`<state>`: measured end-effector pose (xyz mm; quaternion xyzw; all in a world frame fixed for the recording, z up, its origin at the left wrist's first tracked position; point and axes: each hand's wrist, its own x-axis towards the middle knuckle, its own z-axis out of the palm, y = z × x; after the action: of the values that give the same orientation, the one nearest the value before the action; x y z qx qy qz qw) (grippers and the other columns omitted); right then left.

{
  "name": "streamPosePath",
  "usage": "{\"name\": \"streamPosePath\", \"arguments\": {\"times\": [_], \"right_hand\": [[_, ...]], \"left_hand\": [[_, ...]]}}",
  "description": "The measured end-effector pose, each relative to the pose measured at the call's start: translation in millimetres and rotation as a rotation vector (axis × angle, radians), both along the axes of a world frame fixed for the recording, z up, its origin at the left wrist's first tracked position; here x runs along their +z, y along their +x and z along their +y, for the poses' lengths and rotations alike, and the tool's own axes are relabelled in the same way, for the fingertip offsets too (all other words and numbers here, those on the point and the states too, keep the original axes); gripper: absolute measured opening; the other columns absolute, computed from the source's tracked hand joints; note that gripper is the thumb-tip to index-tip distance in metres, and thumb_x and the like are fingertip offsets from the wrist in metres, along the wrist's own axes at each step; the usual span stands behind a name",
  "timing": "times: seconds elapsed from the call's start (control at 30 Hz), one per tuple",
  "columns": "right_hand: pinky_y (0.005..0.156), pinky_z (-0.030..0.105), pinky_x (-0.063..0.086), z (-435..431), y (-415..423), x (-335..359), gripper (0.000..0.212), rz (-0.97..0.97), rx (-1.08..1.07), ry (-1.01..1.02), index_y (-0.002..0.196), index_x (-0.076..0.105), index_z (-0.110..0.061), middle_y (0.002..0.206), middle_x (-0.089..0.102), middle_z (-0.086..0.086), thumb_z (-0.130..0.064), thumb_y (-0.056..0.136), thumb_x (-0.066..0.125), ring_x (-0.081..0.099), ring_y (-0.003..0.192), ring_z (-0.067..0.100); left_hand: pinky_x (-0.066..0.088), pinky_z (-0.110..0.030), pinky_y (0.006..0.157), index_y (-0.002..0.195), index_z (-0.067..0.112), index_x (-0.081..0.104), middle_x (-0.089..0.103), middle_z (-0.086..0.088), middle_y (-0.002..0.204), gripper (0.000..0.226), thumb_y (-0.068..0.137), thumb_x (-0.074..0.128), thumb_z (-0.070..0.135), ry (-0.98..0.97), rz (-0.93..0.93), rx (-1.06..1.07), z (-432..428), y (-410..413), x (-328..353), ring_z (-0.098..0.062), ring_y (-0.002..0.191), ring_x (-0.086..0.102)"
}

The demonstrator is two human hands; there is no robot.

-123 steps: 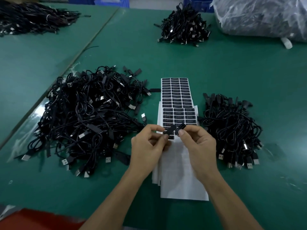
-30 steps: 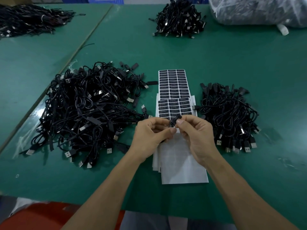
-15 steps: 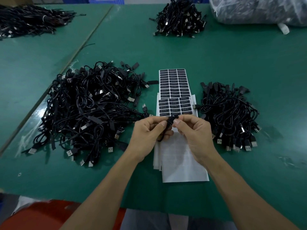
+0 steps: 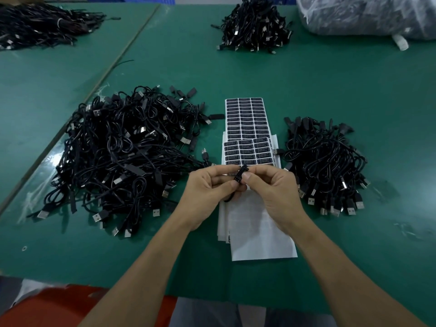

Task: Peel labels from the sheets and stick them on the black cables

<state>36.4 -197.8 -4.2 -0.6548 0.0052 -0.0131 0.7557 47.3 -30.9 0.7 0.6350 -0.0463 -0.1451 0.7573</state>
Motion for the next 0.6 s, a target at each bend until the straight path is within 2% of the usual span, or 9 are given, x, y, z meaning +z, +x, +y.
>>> {"name": "streamPosePath", "arguments": {"times": [0.13, 0.3, 0.6], "right_hand": [[0.066, 0.018, 0.054, 0.4, -0.2, -0.2, 0.01, -0.008, -0.014, -0.003, 0.086, 0.074, -0.007, 0.073, 0.074, 0.002, 0.001, 0.09, 0.068, 0.068, 0.066, 0.009], [0.069, 0.019, 0.054, 1.7, -0.5, -1.5, 0.01, -0.012, -0.038, -0.067, 0.086, 0.075, -0.008, 0.076, 0.074, 0.003, 0.0, 0.089, 0.07, 0.067, 0.07, 0.01], [0.068, 0.022, 0.055, 2.4, -1.8, 0.0, 0.01, -0.011, -0.041, -0.074, 0.085, 0.075, -0.008, 0.074, 0.073, 0.003, 0.0, 0.089, 0.07, 0.067, 0.069, 0.013]], "left_hand": [[0.058, -0.021, 0.07, 0.11, 0.013, 0.069, 0.078, -0.011, 0.09, 0.029, 0.092, 0.063, -0.008, -0.029, 0.005, -0.012, 0.7, 0.4, -0.6, -0.016, 0.078, 0.075], [0.058, -0.022, 0.075, 0.11, 0.01, 0.071, 0.078, -0.013, 0.096, 0.035, 0.083, 0.07, -0.013, -0.04, -0.01, -0.037, 2.9, 0.2, -1.6, -0.02, 0.088, 0.076], [0.059, -0.022, 0.073, 0.097, 0.027, 0.08, 0.078, -0.013, 0.089, 0.043, 0.087, 0.066, -0.012, -0.015, -0.019, -0.03, 1.8, -0.5, 0.4, -0.017, 0.082, 0.075]]}}
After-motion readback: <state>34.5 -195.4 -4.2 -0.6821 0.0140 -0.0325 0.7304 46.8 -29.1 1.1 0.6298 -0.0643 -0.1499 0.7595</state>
